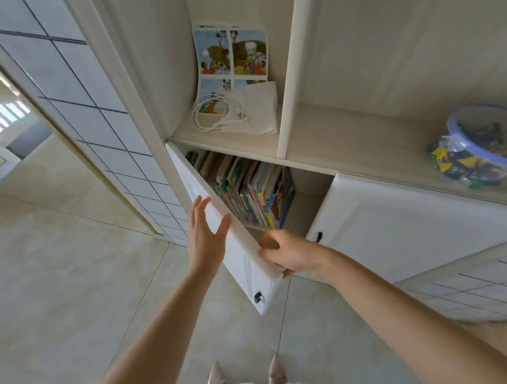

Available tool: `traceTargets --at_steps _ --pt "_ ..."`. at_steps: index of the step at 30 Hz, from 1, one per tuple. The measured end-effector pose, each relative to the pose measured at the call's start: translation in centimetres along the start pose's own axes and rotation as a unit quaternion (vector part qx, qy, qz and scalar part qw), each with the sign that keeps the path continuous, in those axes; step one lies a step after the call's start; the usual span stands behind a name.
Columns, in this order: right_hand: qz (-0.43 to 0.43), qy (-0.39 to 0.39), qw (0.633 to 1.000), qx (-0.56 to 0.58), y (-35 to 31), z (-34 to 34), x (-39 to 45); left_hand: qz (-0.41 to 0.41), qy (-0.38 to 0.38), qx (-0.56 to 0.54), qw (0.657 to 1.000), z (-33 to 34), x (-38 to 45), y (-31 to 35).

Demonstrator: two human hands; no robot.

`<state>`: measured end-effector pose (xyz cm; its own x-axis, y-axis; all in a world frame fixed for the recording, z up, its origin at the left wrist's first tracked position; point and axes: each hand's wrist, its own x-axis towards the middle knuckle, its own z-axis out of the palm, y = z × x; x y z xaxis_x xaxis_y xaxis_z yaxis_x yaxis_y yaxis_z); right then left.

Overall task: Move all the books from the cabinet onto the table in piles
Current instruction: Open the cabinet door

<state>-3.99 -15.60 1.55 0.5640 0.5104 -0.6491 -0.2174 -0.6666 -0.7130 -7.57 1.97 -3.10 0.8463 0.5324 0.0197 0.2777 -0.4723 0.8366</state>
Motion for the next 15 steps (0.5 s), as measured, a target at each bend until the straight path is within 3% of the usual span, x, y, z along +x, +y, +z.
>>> traceTargets --at_steps 2,5,10,15 --pt "0.017 -0.014 0.999 0.04 -0.2 1.2 -0.1 -0.128 -0.107 -0.109 0.98 -1.1 0.6 -1.2" --pt "0.048 -0.031 0.991 0.125 -0.9 3.8 0.0 -0.275 -0.245 -0.234 0.9 -4.3 1.7 -3.5" --pt "0.085 -0.049 0.973 0.21 -3.0 9.3 1.0 -0.288 -0.329 -0.264 0.86 -9.1 3.1 -5.3" --pt "0.069 -0.073 0.965 0.242 -5.2 16.7 3.1 -0.283 -0.325 -0.22 0.875 -14.2 4.3 -7.6"
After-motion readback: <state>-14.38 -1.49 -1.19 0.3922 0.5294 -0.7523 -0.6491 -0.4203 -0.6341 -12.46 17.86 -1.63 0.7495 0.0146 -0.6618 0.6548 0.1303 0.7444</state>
